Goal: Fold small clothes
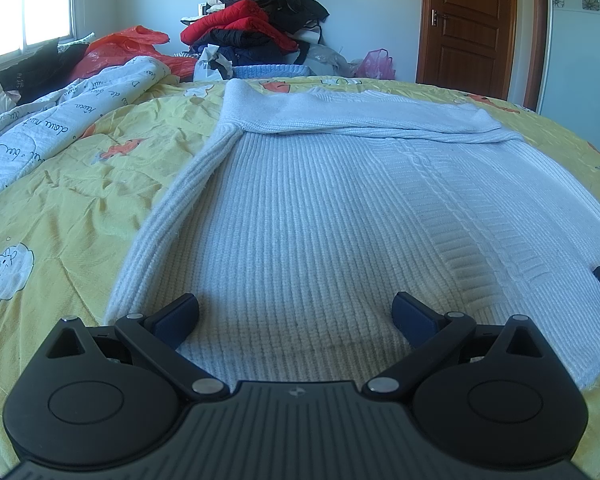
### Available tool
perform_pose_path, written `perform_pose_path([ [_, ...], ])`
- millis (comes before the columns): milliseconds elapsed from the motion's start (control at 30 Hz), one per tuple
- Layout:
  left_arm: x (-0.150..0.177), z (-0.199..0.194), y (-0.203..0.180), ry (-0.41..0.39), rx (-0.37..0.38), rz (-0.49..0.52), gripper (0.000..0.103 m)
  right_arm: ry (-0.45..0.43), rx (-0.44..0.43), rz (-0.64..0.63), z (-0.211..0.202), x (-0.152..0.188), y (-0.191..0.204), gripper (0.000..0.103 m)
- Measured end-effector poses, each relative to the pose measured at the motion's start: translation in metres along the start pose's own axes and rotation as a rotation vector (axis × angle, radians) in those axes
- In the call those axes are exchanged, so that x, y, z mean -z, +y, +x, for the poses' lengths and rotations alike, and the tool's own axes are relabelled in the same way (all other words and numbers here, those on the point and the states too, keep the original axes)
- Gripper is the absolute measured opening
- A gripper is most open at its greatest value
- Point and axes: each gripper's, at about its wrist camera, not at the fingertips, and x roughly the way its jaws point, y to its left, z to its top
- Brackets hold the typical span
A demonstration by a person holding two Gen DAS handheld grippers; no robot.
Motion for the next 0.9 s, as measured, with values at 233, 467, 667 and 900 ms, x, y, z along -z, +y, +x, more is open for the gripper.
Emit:
perform_pose_path([
  [233, 0.0004, -0.0012, -0.0018, -0.004, -0.003, 0.003, 0.103, 0.0, -0.001, 0.0, -0.0005, 0.0002, 0.0004, 0.102],
  [467, 0.001, -0.0027, -0.0023, -0.007, -0.003, 0.004, 0.103, 0.0, 0.0, -0.001, -0.0013, 0.0006, 0.0009, 0.102],
  [667, 0.0012, -0.0023, -0.0022, -0.007, -0.003, 0.004, 0.103, 0.0, -0.001, -0.002, -0.0019, 0.0009, 0.0011, 0.102],
  [900, 0.0015, -0.0027, -0.0024, -0.009, -0.003, 0.005, 0.103, 0.0, -0.002, -0.003, -0.0014, 0.0004, 0.0007, 0.102],
])
